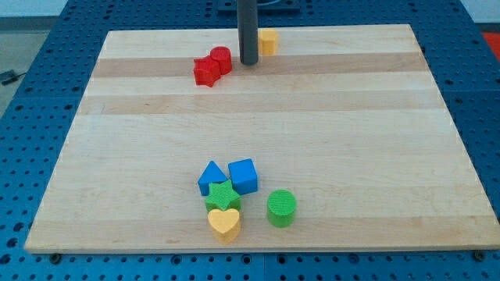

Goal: Push the red circle into the green circle

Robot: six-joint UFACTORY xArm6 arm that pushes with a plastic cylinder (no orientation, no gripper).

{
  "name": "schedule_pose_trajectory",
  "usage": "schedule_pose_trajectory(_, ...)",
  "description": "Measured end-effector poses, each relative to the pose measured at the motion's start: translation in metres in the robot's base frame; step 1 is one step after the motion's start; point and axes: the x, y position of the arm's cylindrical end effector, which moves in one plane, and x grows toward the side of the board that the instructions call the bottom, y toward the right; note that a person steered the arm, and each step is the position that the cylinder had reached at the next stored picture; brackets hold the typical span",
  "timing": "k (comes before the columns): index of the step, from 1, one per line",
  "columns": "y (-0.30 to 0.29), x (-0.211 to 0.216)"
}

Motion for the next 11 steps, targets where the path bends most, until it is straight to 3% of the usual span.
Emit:
schedule_pose_trajectory(2, -0.053, -0.01)
schedule_pose_trajectory(5, -0.058, 0.079)
schedule_pose_trajectory(11, 0.058, 0.198)
